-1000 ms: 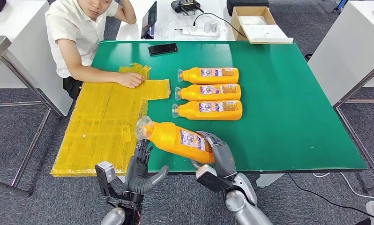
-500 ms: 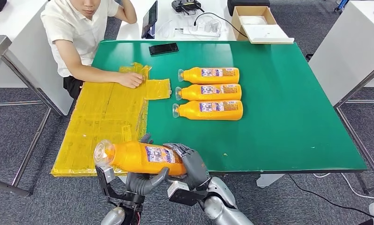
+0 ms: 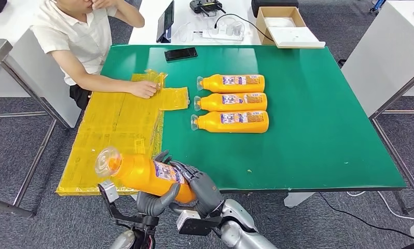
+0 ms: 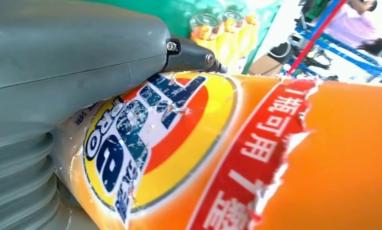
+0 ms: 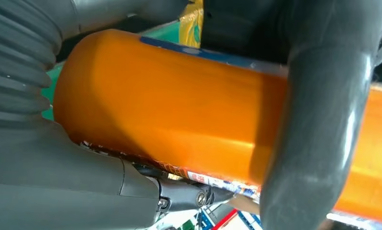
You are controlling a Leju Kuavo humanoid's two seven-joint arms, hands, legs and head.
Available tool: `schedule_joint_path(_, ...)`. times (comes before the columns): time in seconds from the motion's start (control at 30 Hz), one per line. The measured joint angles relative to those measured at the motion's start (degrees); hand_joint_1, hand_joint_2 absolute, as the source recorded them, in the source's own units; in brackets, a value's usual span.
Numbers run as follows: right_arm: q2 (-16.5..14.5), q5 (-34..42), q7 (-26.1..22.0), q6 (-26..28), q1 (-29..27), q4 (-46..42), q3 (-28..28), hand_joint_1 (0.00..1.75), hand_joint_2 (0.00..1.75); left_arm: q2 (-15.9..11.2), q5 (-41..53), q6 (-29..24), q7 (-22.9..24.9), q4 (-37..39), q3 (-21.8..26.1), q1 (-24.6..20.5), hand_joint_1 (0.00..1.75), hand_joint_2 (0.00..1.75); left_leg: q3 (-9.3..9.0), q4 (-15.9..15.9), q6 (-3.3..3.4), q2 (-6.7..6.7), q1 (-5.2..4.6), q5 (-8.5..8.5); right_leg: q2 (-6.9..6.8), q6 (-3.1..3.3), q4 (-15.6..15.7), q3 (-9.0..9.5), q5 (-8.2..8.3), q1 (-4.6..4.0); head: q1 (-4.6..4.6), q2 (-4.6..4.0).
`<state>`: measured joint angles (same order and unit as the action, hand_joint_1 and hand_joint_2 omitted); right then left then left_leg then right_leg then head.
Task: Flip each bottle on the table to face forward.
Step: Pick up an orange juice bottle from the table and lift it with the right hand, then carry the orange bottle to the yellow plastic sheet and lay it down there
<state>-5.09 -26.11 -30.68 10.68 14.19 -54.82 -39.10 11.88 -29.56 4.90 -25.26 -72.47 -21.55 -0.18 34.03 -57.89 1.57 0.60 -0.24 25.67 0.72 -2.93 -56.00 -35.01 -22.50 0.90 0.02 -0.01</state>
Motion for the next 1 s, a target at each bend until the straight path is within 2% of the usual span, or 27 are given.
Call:
schedule_joint_path(0.13, 0.3, 0.0, -0.2, -0.2, 0.2, 0.2, -0.6, 0.00, 0.00, 0.1, -1.2, 1.1, 0.0, -0.4, 0.7, 0.2, 1.75, 1.75, 0.00, 0.0, 0.00, -0.02, 0.00, 0.00, 0.01, 0.00, 0.0, -0.01, 0.00, 0.00, 0.01, 0.00)
schedule_joint_path(0.27, 0.4, 0.5, -0.9, -0.9, 0.1, 0.3, -1.1, 0.00, 0.00, 0.1, -3.8, 4.2, 0.1, -0.8, 1.5, 0.9, 1.75, 1.75, -0.01, 0.0, 0.00, -0.03, 0.00, 0.00, 0.01, 0.00, 0.0, -0.02, 0.00, 0.00, 0.01, -0.01)
schedule_joint_path(0.47, 1.2, 0.5, -4.4, -2.2, 0.1, 0.2, -1.4, 0.00, 0.00, -0.1, -7.7, 12.2, 0.5, -2.5, 2.3, 2.8, 1.75, 1.75, -0.01, 0.0, 0.00, -0.04, 0.00, 0.00, 0.02, 0.00, 0.0, -0.05, 0.00, 0.00, 0.00, 0.01)
schedule_joint_path(0.63, 1.9, 0.1, -6.4, -1.8, -0.1, -0.9, -1.2, 0.00, 0.00, -0.1, -8.4, 13.6, 1.0, -3.7, 2.7, 3.6, 1.75, 1.75, -0.01, 0.0, 0.00, -0.04, -0.01, 0.00, 0.02, 0.00, 0.0, -0.07, 0.00, 0.00, -0.01, 0.01)
schedule_joint_path(0.7, 2.3, -0.3, -6.7, -0.6, -0.8, -1.9, -0.8, 0.00, 0.00, -0.1, -4.5, 9.1, 0.9, -3.9, 2.9, 3.4, 1.75, 1.75, -0.01, 0.0, 0.00, -0.01, -0.01, 0.00, 0.01, 0.00, 0.0, -0.07, 0.00, 0.00, -0.01, 0.01)
schedule_joint_path(0.83, 4.6, -1.2, -6.5, 2.6, -3.8, -6.2, 1.8, 0.00, 0.00, -0.4, 11.6, -10.9, -1.0, -2.7, 3.0, 1.3, 1.75, 1.75, 0.01, 0.0, 0.01, 0.03, -0.01, 0.00, -0.04, -0.01, 0.0, -0.02, 0.01, 0.01, 0.02, 0.01)
schedule_joint_path(1.0, 6.4, -1.0, -6.6, 4.5, -7.0, -11.4, 5.7, 0.00, 0.00, -0.7, 21.9, -24.9, -3.4, 0.1, 3.5, -0.7, 1.75, 1.75, 0.01, 0.0, 0.01, 0.01, -0.02, 0.00, -0.04, -0.01, 0.0, -0.04, 0.02, 0.01, 0.01, 0.01)
